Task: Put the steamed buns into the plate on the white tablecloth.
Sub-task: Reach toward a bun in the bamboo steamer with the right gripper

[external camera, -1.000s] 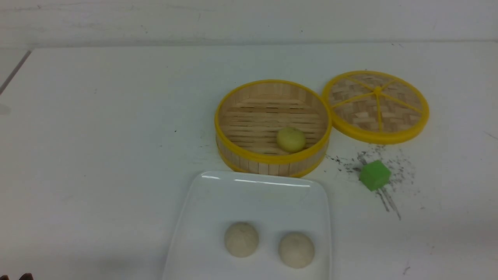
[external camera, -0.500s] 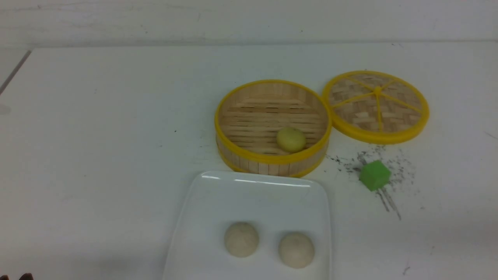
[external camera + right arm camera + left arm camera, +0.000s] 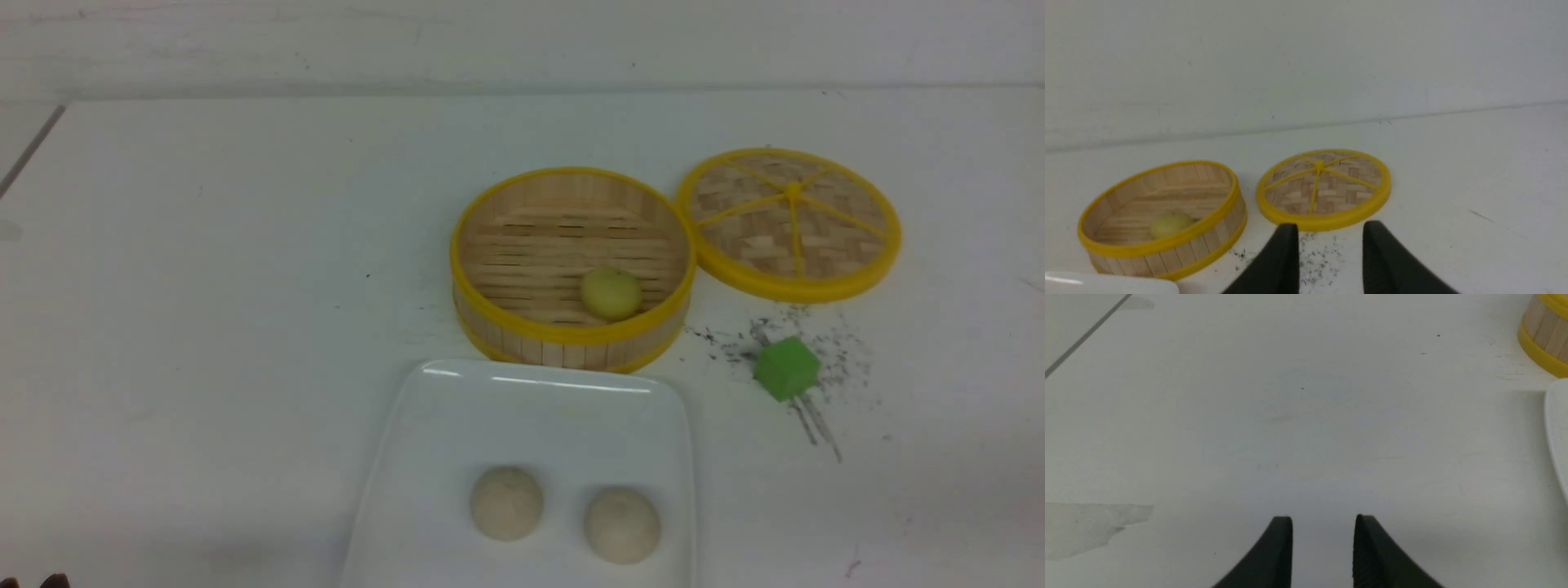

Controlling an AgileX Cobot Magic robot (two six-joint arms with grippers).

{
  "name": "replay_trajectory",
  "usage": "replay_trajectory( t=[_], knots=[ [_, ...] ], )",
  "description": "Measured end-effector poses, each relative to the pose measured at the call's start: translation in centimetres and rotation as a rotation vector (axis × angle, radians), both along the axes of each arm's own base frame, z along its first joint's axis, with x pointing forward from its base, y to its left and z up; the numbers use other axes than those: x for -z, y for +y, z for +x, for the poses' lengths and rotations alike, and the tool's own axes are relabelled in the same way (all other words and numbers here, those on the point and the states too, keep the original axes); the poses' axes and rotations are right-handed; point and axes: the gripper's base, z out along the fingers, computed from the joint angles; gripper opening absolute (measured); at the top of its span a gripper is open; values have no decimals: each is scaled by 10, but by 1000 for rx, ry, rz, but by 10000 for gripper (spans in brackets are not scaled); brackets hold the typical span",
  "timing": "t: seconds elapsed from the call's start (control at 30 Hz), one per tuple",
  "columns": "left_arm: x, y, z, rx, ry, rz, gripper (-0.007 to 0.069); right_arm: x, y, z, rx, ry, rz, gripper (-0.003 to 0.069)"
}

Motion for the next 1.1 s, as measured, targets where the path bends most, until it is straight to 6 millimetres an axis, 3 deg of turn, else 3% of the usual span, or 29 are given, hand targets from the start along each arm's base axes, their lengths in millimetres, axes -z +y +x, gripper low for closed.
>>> replay_trajectory(
  t=[0.13,0.43,0.53,0.73,0.8,0.87,0.9,0.97,1.1],
  knots=[
    [0,0,0,0,0,0,241,-14,2,0,-19,42,-18,242],
    [0,0,0,0,0,0,241,-68,10,6,-128,133,-81,242],
    [0,0,0,0,0,0,241,-89,17,19,-205,175,-90,242],
    [0,0,0,0,0,0,241,-122,29,62,-345,268,38,242],
    [0,0,0,0,0,0,241,-125,35,92,-423,361,71,242],
    [0,0,0,0,0,0,241,-124,37,105,-449,402,82,242],
    [0,0,0,0,0,0,241,-123,41,126,-509,454,97,242],
    [0,0,0,0,0,0,241,-120,44,144,-541,480,106,242],
    [0,0,0,0,0,0,241,-118,49,178,-623,441,122,242]
  ],
)
